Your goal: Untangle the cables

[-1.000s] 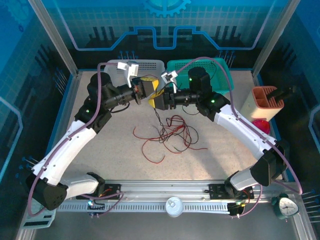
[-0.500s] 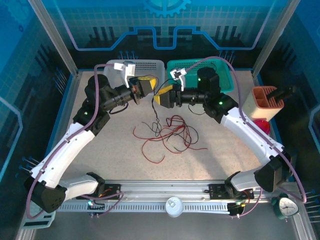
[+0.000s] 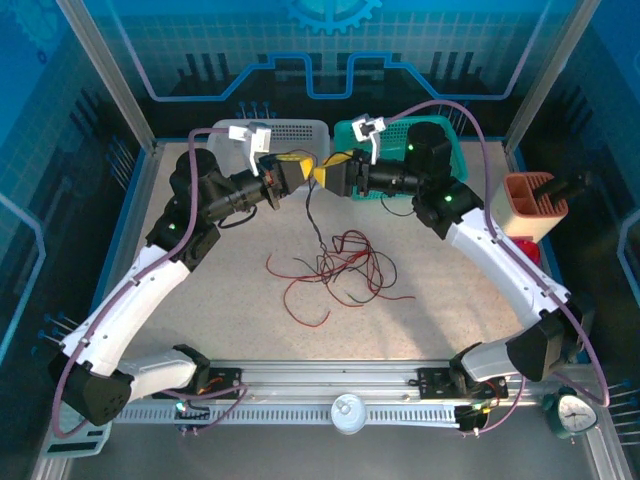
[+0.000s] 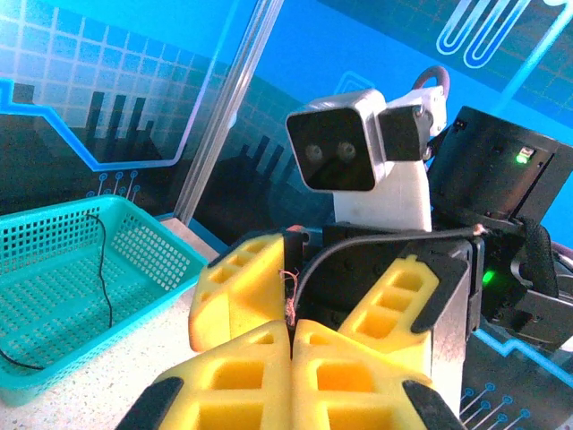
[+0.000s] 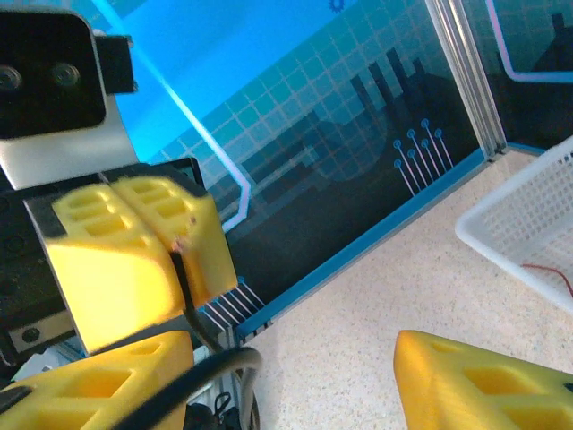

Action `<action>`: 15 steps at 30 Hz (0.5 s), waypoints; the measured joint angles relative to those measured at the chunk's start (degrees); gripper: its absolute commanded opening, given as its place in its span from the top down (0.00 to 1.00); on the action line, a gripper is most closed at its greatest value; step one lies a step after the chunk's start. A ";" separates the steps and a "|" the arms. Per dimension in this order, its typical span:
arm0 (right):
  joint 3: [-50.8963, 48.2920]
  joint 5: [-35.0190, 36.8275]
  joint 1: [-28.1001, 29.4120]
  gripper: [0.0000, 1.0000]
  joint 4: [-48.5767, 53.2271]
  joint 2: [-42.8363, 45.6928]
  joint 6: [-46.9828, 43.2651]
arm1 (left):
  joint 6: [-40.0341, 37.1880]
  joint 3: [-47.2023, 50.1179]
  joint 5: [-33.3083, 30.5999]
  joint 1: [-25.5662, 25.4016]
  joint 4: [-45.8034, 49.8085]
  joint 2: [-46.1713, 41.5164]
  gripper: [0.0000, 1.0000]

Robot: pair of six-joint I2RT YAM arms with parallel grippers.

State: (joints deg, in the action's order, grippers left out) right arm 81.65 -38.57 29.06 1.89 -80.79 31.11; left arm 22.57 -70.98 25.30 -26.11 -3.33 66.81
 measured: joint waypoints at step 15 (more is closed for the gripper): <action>-3.28 1.88 -4.13 1.00 -2.08 1.79 2.38 | -0.15 0.96 -3.30 0.28 0.07 -0.28 1.00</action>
State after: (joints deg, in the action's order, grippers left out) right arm 78.37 -36.69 24.93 -0.19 -79.00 33.50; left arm 22.41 -70.02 22.00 -25.82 -3.27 66.52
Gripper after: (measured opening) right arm 0.066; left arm 0.051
